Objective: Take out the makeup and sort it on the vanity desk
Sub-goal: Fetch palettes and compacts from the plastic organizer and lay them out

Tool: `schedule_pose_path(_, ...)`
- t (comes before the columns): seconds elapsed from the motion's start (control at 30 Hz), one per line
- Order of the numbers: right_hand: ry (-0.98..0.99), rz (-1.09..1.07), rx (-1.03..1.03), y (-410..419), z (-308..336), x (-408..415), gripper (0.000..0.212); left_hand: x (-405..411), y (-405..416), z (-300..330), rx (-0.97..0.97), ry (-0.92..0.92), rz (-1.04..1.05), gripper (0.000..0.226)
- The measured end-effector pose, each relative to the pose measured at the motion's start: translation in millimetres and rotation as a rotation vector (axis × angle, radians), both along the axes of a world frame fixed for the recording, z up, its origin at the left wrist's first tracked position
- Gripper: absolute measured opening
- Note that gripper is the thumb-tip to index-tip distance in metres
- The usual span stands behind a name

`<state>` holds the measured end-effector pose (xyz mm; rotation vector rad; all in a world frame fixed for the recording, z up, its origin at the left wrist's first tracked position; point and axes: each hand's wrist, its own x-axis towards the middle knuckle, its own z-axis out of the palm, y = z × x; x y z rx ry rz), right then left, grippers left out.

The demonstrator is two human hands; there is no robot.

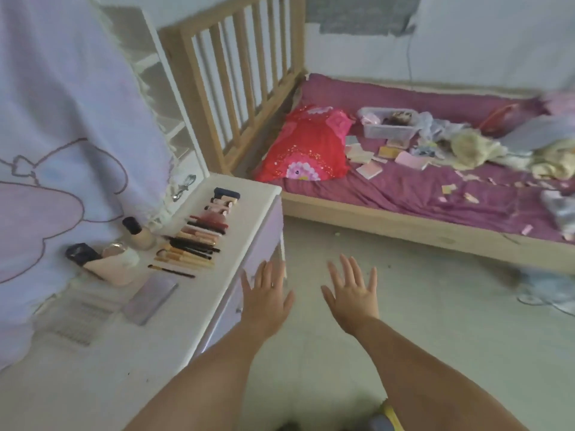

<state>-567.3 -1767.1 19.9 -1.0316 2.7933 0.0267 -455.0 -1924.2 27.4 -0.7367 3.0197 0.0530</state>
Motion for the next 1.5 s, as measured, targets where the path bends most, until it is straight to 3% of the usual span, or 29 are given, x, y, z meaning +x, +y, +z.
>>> schedule_pose_path(0.4, -0.140, -0.779, -0.057, 266, -23, 122, 0.061, -14, 233, -26, 0.204, -0.195, -0.727, 0.065)
schedule_pose_path(0.77, -0.334, -1.323, -0.094, 489, -53, 373, 0.060, 138, 504, -57, 0.179, -0.412, -1.231, 0.063)
schedule_pose_path(0.97, -0.382, -1.577, -0.104, 567, -57, 457, 0.059, 195, 618, -67, 0.119, -0.531, -1.404, 0.061)
schedule_pose_path(1.17, -0.390, -1.677, -0.141, 644, -64, 438, 0.059, 169, 712, -71, 0.040, -0.537, -1.501, 0.062)
schedule_pose_path(1.5, -0.282, -1.851, -0.136, 829, -38, 328, 0.056, 34, 906, -55, -0.015, -0.479, -1.663, 0.063)
